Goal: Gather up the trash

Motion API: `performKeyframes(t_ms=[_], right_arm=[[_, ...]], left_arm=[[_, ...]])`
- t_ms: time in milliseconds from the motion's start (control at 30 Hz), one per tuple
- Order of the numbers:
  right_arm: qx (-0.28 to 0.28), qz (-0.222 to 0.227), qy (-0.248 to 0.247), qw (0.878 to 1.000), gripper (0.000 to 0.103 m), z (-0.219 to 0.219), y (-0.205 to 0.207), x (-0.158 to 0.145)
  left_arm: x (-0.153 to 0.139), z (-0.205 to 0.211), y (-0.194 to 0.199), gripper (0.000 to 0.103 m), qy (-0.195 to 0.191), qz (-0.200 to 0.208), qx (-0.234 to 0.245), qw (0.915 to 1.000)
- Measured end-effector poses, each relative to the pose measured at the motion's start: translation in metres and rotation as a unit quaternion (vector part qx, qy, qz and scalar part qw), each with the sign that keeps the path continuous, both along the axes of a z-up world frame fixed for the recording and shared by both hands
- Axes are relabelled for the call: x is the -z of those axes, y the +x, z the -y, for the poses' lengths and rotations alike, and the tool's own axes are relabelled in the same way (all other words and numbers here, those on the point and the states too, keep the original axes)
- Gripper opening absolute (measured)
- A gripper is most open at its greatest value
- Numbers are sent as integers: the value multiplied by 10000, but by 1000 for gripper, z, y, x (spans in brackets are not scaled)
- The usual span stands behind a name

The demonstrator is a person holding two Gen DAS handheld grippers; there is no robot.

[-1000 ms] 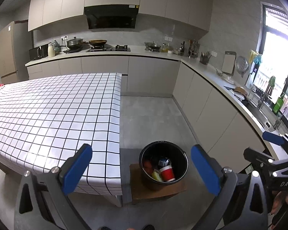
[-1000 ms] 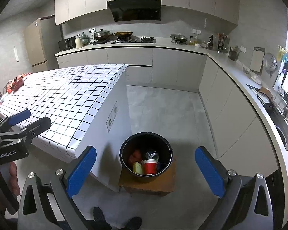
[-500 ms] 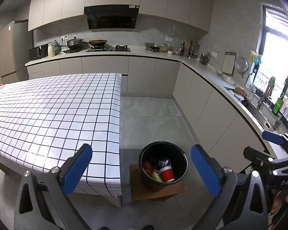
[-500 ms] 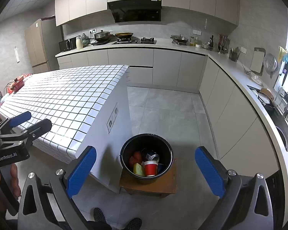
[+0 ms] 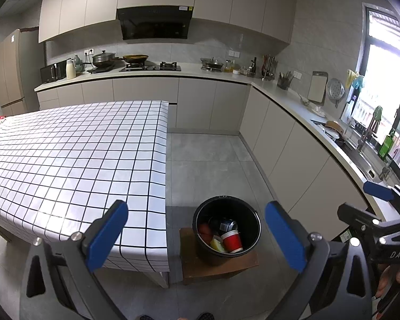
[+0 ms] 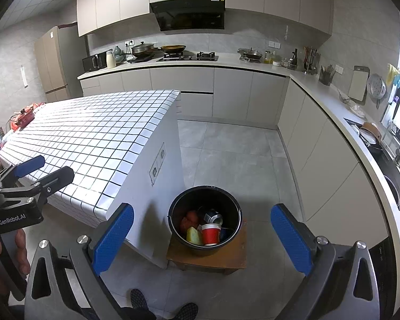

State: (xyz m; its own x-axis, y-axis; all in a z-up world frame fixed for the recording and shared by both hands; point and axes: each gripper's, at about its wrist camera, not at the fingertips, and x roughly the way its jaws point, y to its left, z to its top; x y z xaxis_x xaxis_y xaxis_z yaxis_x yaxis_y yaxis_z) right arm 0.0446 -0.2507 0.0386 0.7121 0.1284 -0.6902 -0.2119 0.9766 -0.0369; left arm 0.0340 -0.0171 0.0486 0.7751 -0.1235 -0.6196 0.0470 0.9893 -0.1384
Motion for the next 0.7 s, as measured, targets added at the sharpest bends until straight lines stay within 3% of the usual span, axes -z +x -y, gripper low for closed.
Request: performKeyframes(t_ms=[700], right_arm=[[-8, -15, -20, 10000, 103, -5, 1, 3]], left_arm=[[2, 0, 4, 103, -13, -27, 10, 10000]])
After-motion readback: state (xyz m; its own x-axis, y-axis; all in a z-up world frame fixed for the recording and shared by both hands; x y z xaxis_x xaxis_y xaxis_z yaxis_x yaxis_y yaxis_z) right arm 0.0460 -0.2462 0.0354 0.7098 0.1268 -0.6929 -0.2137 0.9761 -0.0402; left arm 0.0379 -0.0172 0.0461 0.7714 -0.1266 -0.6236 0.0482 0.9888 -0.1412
